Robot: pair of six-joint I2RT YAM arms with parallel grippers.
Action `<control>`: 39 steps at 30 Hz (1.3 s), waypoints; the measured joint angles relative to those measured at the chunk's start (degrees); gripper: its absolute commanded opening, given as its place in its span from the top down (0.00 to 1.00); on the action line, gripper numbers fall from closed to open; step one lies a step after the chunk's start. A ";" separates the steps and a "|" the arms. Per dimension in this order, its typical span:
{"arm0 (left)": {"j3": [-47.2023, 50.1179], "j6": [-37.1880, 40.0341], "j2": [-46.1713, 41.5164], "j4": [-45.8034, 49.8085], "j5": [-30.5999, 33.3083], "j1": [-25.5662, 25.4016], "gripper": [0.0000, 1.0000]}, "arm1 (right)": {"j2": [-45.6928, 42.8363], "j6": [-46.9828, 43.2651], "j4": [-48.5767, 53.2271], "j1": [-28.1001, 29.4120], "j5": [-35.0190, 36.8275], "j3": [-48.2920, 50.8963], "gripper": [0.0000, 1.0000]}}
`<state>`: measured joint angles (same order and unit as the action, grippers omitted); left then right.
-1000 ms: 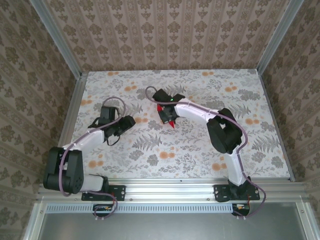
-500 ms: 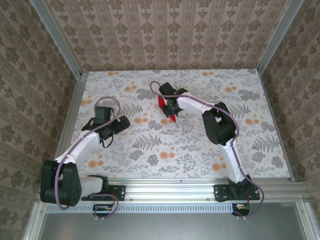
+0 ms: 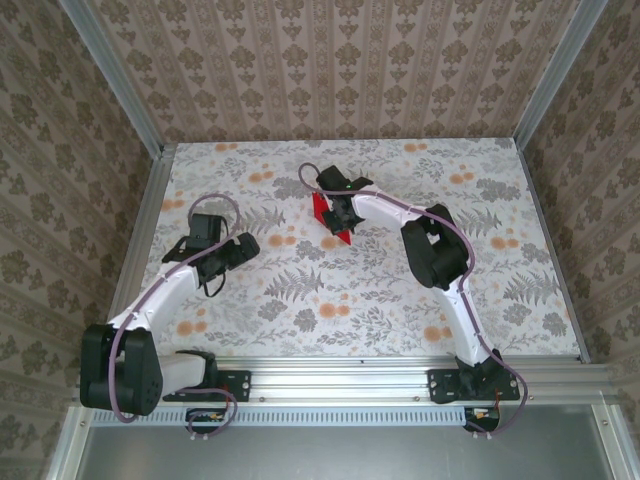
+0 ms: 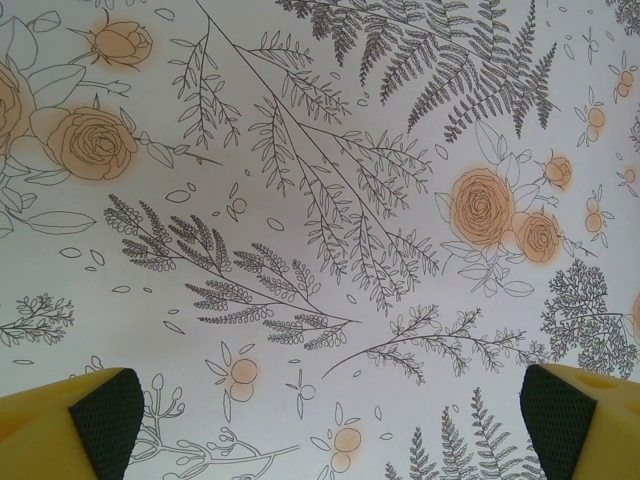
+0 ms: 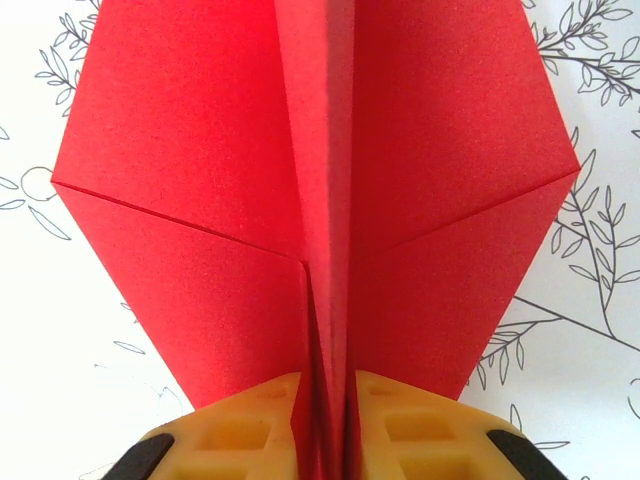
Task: Fold a paper plane with a square sheet of paper (pick it up from the middle)
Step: Move a paper plane to the center of the table, then reset both arms
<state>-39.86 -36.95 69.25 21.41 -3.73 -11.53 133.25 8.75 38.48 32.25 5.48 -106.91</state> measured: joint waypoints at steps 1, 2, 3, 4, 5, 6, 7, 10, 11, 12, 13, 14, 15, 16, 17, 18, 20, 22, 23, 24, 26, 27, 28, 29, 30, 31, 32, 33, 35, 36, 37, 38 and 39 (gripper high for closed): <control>0.00 0.00 0.00 0.02 0.09 0.00 0.00 | 0.00 0.00 0.04 0.07 0.02 -0.02 0.82; 0.00 0.00 0.00 0.04 0.13 0.00 0.00 | 0.00 0.00 0.04 0.11 0.02 -0.04 0.82; 0.00 0.00 0.00 0.07 0.17 0.00 0.00 | 0.00 0.00 0.11 0.15 0.07 -0.09 0.82; -0.02 0.00 0.00 0.09 0.20 0.00 0.00 | 0.00 0.02 0.17 0.22 0.07 -0.22 0.81; -0.04 0.00 -0.02 0.11 0.22 0.00 0.00 | 0.00 0.13 0.35 0.28 0.09 -0.37 0.79; -0.09 0.00 -0.09 0.13 0.35 0.00 0.00 | 0.00 0.20 0.61 0.37 0.15 -0.50 0.76; -0.09 0.02 -0.26 0.17 0.44 0.00 0.00 | 0.00 0.31 0.94 0.50 0.28 -0.74 0.71; -0.57 0.22 -1.14 0.94 0.81 0.02 0.00 | -0.98 0.90 1.57 0.70 0.74 -0.79 0.52; -0.92 0.39 -1.42 1.22 0.98 0.02 0.00 | -1.95 1.27 1.75 0.81 0.81 -0.59 0.48; -1.16 0.61 -1.57 1.31 1.11 0.02 0.00 | -3.04 1.70 2.01 0.81 1.05 -0.33 0.44; -1.57 0.79 -1.75 1.60 1.38 0.04 0.00 | -4.74 2.03 2.08 0.81 1.29 0.20 0.41; -1.97 0.92 -1.81 1.81 1.62 0.07 0.00 | -6.82 2.27 2.08 0.81 1.42 0.92 0.38; -2.29 1.09 -1.86 2.05 1.86 0.07 0.00 | -8.81 2.71 2.01 0.81 1.55 1.55 0.35; -2.71 1.29 -1.88 2.45 2.12 0.15 0.00 | -11.63 2.97 1.81 0.81 1.64 2.60 0.32; -3.10 1.57 -1.88 2.67 2.27 0.33 0.00 | -14.36 3.23 1.57 0.81 1.75 3.69 0.29; -3.52 1.88 -1.88 3.02 2.51 0.46 0.00 | -16.65 3.45 1.09 0.81 1.86 4.72 0.26; -4.55 2.54 -1.95 3.52 3.17 0.76 0.00 | -22.58 3.56 -0.55 0.81 2.49 7.82 0.19; -5.60 3.39 -2.19 3.63 4.04 1.01 0.00 | -27.76 3.74 -2.60 0.81 3.82 11.19 0.11; -6.25 4.02 -2.45 3.69 4.76 1.11 0.00 | -30.75 3.69 -4.15 0.81 4.74 13.64 0.05; -6.67 4.55 -2.69 3.69 5.42 1.16 0.00 | -33.38 3.76 -5.55 0.79 5.64 16.04 0.01; -7.21 6.08 -3.67 3.19 7.28 1.31 0.00 | -38.88 3.78 -8.81 0.48 7.41 21.64 0.00; -7.21 6.73 -4.24 2.80 7.98 1.40 0.00 | -41.48 3.80 -10.16 0.15 8.22 24.37 0.00; -7.21 7.48 -5.03 2.38 8.92 1.53 0.00 | -44.30 3.78 -11.85 -0.35 9.25 27.52 0.00; -7.21 8.17 -5.79 1.88 9.97 1.70 0.00 | -46.95 3.78 -13.29 -1.03 10.45 30.38 0.00; -7.21 8.66 -6.40 1.36 10.91 1.86 0.00 | -49.03 3.76 -14.47 -1.64 11.67 32.68 0.00; -7.21 9.33 -7.15 0.48 12.24 1.88 0.00 | -51.49 3.61 -16.09 -2.38 13.31 35.47 0.00; -7.17 9.94 -7.69 -0.57 13.73 1.95 0.00 | -53.72 3.52 -17.64 -3.15 15.08 38.16 0.00; -7.15 10.47 -8.04 -1.44 15.02 2.03 0.00 | -55.78 3.41 -18.91 -3.85 16.85 40.54 0.00; -7.06 11.76 -8.39 -3.39 18.12 2.51 0.00 | -59.76 3.37 -21.53 -5.53 20.74 45.57 0.00; -6.95 12.20 -8.39 -3.98 19.30 2.86 0.00 | -61.20 3.37 -22.64 -6.38 22.29 47.60 0.00; -6.60 12.76 -8.39 -4.83 20.63 3.32 0.00 | -62.75 3.37 -23.89 -7.63 24.04 50.05 0.00; -5.84 13.51 -8.50 -5.97 21.75 3.85 0.00 | -63.95 3.39 -24.96 -9.03 25.40 52.24 0.00; -4.76 14.25 -8.66 -7.43 22.56 4.15 0.00 | -64.83 3.43 -25.68 -10.56 26.47 54.21 0.00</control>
<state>-44.62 -22.70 60.60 13.98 18.83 -7.38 68.42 12.19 12.80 21.69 31.94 -52.71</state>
